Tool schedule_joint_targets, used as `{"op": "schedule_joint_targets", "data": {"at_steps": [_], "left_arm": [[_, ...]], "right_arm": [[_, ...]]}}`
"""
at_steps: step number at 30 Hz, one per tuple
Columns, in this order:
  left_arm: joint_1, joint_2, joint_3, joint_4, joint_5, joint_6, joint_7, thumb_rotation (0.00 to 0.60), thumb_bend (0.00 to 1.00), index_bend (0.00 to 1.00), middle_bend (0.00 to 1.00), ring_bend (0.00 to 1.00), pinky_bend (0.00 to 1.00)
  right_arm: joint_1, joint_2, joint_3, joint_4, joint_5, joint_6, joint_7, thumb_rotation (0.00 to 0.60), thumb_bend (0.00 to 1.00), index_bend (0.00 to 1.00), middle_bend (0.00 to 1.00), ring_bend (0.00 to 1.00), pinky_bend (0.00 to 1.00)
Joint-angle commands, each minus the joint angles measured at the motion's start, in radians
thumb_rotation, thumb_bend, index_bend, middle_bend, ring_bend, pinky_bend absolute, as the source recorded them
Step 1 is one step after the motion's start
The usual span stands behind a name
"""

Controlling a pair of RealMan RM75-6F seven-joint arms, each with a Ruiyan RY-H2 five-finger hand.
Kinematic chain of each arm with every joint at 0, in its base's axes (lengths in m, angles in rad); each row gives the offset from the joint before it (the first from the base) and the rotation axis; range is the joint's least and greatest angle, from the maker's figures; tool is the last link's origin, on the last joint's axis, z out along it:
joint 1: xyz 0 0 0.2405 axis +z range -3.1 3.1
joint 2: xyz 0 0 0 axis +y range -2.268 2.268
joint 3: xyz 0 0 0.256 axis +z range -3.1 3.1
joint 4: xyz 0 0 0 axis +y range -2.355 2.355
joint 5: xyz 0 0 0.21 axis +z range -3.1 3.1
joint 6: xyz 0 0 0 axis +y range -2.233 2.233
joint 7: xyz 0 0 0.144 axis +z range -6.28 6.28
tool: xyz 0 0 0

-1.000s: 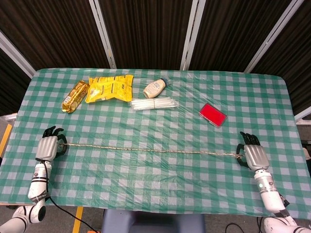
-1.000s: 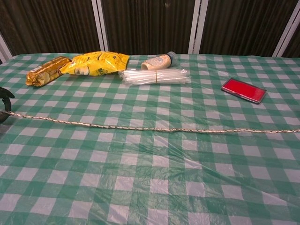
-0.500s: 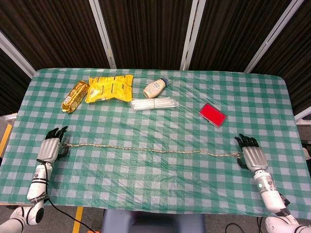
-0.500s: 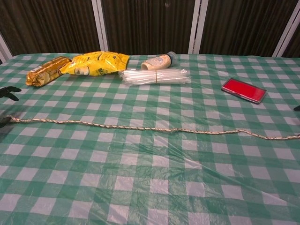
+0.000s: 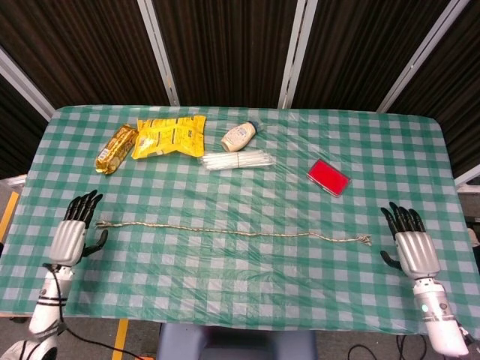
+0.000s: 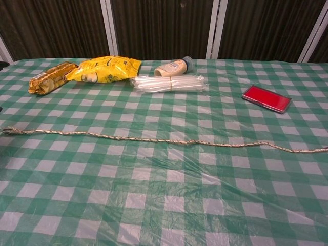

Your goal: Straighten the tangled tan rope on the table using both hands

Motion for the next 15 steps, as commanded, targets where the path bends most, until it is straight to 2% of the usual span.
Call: {"op": "schedule_joint_targets", "data": {"at_steps": [1, 3, 6, 11, 15], "left_arm": [[0.133, 0.134, 0.089, -0.219, 0.114, 0.188, 0.154, 0.6, 0.43, 0.0, 0.0, 0.0, 0.03], [0.184, 0.154, 0.106, -0.256, 0.112, 0.24, 0.228, 0.6, 0.43, 0.0, 0.0, 0.0, 0.03], [0.215, 0.193, 0.116, -0.313, 0.096, 0.246, 0.312, 0.6, 0.43, 0.0, 0.0, 0.0, 0.03], [0.207, 0.278, 0.137, -0.427, 0.02, 0.113, 0.356, 0.6, 0.44, 0.0, 0.0, 0.0, 0.03], [0.207, 0.288, 0.126, -0.448, 0.016, 0.105, 0.381, 0.6, 0.44, 0.0, 0.0, 0.0, 0.03]], "right_arm": [[-0.134, 0.095, -0.07, -0.143, -0.134, 0.218, -0.063, 0.6, 0.33, 0.0, 0.0, 0.0, 0.0], [-0.177, 0.103, -0.094, -0.149, -0.167, 0.275, -0.046, 0.6, 0.33, 0.0, 0.0, 0.0, 0.0], [-0.194, 0.12, -0.111, -0.153, -0.201, 0.292, -0.052, 0.6, 0.33, 0.0, 0.0, 0.0, 0.0], [-0.187, 0.139, -0.118, -0.173, -0.19, 0.232, -0.067, 0.6, 0.33, 0.0, 0.0, 0.0, 0.0], [-0.185, 0.143, -0.112, -0.179, -0.185, 0.214, -0.068, 0.6, 0.33, 0.0, 0.0, 0.0, 0.0]]}}
